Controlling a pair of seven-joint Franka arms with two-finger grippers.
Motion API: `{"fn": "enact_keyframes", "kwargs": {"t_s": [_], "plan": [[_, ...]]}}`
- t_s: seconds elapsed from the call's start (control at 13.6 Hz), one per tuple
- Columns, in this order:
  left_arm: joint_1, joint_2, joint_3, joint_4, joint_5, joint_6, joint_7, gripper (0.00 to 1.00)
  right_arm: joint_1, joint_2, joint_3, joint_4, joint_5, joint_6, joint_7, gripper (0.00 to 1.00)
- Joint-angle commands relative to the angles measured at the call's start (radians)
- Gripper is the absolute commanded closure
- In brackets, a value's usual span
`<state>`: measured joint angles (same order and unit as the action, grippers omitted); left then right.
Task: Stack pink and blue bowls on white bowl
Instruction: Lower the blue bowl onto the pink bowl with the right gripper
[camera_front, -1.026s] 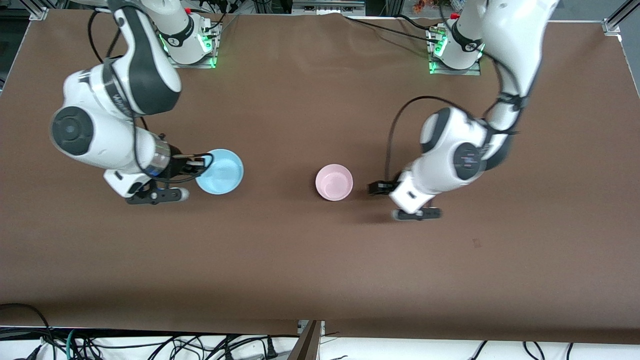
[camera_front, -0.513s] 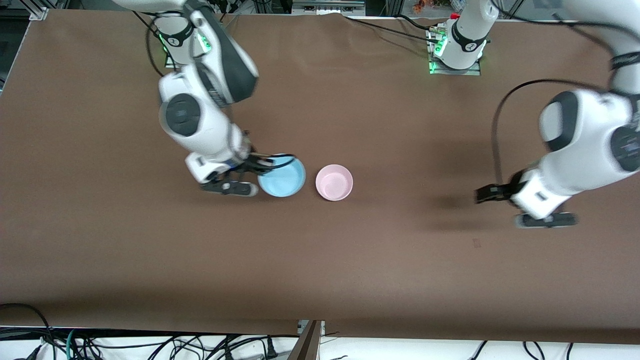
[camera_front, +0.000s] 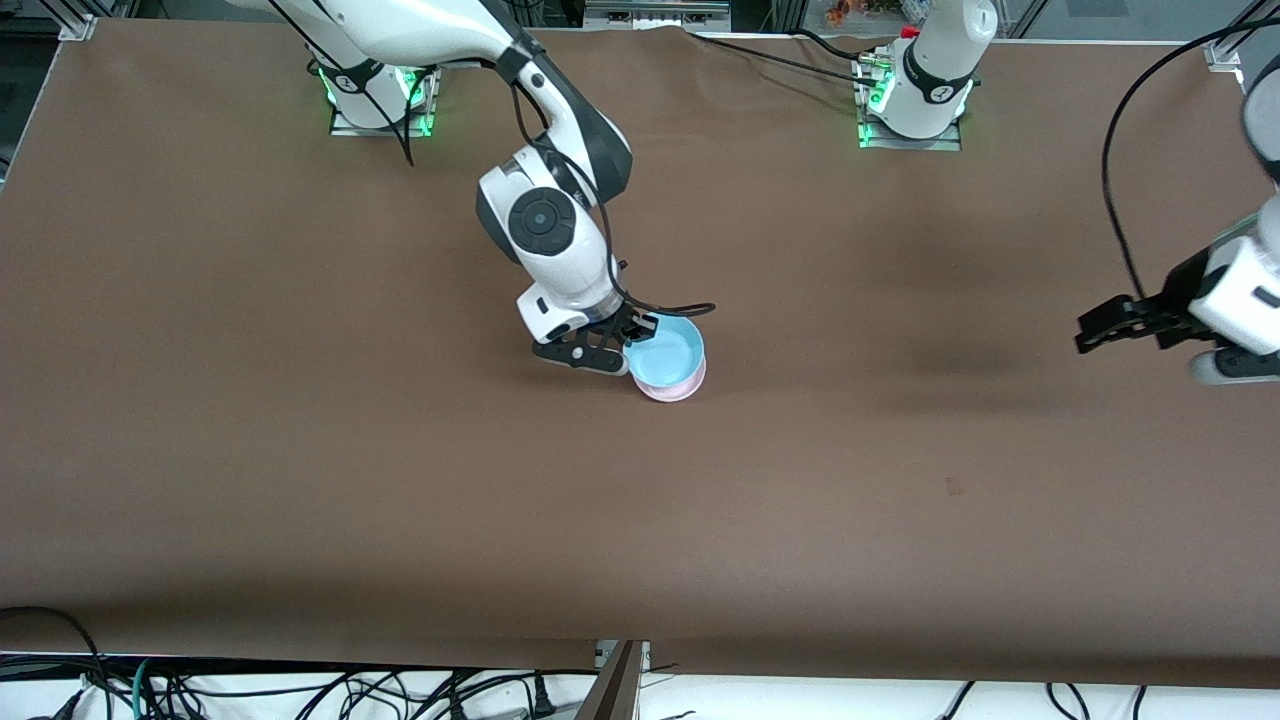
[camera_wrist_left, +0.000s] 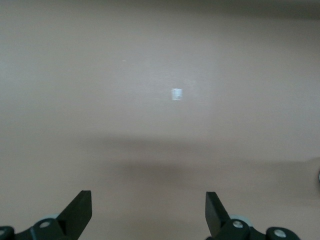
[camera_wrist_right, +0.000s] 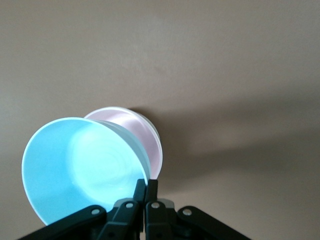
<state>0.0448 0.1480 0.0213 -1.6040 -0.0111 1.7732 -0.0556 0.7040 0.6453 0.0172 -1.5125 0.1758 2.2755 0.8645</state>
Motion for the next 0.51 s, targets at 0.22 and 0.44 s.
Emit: {"fn": "enact_keyframes", "kwargs": {"t_s": [0.22, 0.44], "plan": [[0.01, -0.007, 0.019, 0.047, 0.008, -0.092, 0.014, 0.0, 0.015, 0.033, -0.008, 0.023, 0.007, 0.033, 0.014, 1.0], [0.006, -0.002, 0.012, 0.05, 0.003, -0.119, 0.013, 0.0, 0.023, 0.057, -0.008, 0.023, 0.007, 0.065, 0.016, 1.0]]}}
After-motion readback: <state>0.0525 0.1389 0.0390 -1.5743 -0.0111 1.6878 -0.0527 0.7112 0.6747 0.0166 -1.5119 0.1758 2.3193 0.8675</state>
